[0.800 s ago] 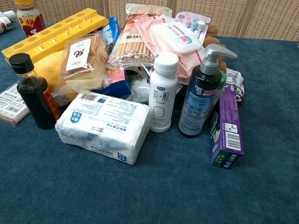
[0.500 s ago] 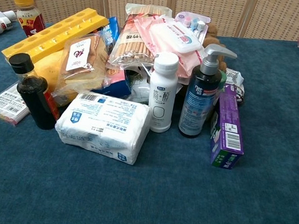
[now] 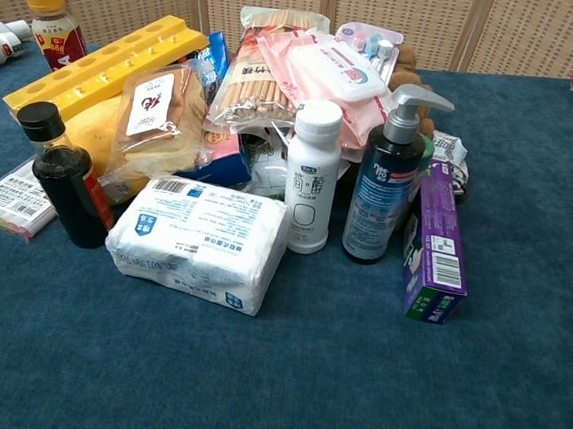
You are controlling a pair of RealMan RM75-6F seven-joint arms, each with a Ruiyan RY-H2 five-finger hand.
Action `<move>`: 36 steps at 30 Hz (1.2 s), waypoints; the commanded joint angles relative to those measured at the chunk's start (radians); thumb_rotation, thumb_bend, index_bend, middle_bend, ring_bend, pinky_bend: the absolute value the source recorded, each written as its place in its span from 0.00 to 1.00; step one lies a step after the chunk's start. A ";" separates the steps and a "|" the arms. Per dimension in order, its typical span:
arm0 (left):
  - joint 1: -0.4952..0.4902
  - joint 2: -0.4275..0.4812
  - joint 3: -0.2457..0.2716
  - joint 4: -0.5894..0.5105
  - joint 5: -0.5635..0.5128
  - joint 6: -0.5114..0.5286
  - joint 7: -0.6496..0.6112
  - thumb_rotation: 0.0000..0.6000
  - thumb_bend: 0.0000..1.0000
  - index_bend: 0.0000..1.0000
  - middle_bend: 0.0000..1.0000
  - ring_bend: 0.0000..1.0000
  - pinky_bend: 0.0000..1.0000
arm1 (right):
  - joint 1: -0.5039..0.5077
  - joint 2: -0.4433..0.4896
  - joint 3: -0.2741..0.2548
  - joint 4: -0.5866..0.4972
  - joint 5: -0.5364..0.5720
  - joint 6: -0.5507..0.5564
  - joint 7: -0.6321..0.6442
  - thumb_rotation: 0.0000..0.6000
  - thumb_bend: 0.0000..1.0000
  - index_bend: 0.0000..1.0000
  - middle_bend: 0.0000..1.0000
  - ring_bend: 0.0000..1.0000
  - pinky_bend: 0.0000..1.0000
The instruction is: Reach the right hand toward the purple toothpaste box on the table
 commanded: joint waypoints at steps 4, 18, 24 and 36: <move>-0.001 0.002 0.000 0.002 -0.002 -0.005 -0.006 1.00 0.00 0.15 0.00 0.00 0.00 | 0.038 -0.068 0.017 -0.029 0.031 -0.036 -0.030 1.00 0.00 0.00 0.00 0.00 0.00; 0.000 0.010 -0.001 0.006 -0.009 -0.009 -0.030 1.00 0.00 0.15 0.00 0.00 0.00 | 0.128 -0.245 0.068 -0.052 0.103 -0.075 -0.131 1.00 0.00 0.00 0.00 0.00 0.00; 0.003 0.015 -0.002 0.010 -0.012 -0.008 -0.042 1.00 0.00 0.15 0.00 0.00 0.00 | 0.154 -0.328 0.070 -0.014 0.122 -0.084 -0.150 1.00 0.00 0.00 0.00 0.00 0.00; 0.005 0.026 -0.009 0.028 -0.039 -0.021 -0.084 1.00 0.00 0.15 0.00 0.00 0.00 | 0.188 -0.473 0.098 0.130 0.139 -0.075 -0.105 1.00 0.00 0.00 0.00 0.00 0.00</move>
